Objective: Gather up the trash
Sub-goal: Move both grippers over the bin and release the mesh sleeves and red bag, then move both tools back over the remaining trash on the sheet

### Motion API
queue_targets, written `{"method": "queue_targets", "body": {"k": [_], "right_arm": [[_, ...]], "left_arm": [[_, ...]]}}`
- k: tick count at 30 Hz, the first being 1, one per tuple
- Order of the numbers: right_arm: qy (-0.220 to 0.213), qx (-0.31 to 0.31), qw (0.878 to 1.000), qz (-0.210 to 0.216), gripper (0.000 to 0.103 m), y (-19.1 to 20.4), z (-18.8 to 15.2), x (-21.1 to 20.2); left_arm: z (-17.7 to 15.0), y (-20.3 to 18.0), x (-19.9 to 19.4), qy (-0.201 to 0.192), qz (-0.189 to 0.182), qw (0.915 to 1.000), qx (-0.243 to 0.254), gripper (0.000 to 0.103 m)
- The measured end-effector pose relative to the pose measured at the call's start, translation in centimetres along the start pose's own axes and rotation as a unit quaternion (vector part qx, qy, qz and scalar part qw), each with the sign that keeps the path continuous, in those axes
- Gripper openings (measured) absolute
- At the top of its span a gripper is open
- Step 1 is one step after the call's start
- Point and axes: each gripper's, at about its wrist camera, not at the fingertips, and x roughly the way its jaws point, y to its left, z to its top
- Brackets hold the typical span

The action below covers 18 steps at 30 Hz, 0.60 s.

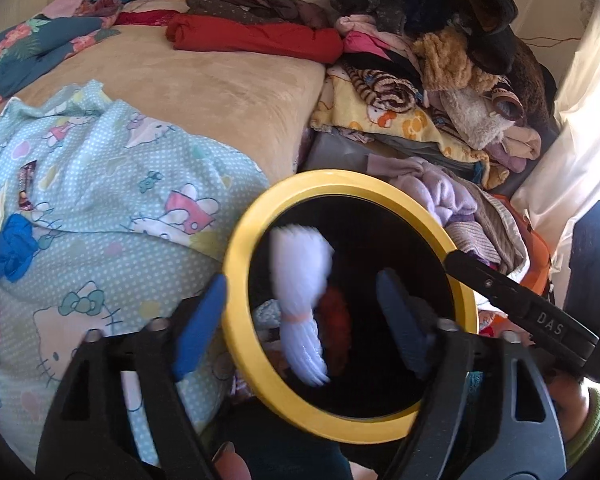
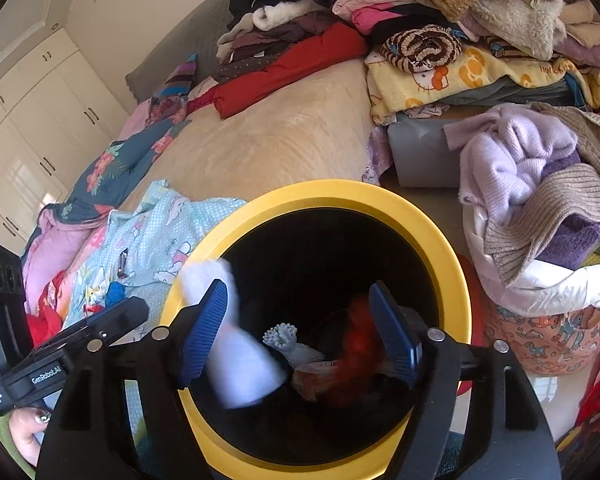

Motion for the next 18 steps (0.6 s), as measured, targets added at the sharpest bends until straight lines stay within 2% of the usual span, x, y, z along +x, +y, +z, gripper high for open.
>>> {"method": "queue_targets", "body": {"k": [2, 10, 18], "right_arm": [[-0.004, -0.005, 1.000, -0.003, 0.076, 0.4, -0.1, -0.2], [-0.042, -0.032, 0.999, 0.005, 0.084, 3.6, -0.2, -1.8], [-0.085, -0.080, 0.993, 0.026, 0.090, 8.3, -0.1, -3.4]], "left_arm": [[-0.1, 0.5, -0.6, -0.009, 0.004, 0.9999, -0.006, 0.092], [0.2, 3.1, -4.6, -0.071, 0.033, 0.9968, -0.016, 0.092], [0.6, 5.7, -7.7, -0.110, 0.060, 0.9918, -0.025, 0.092]]}}
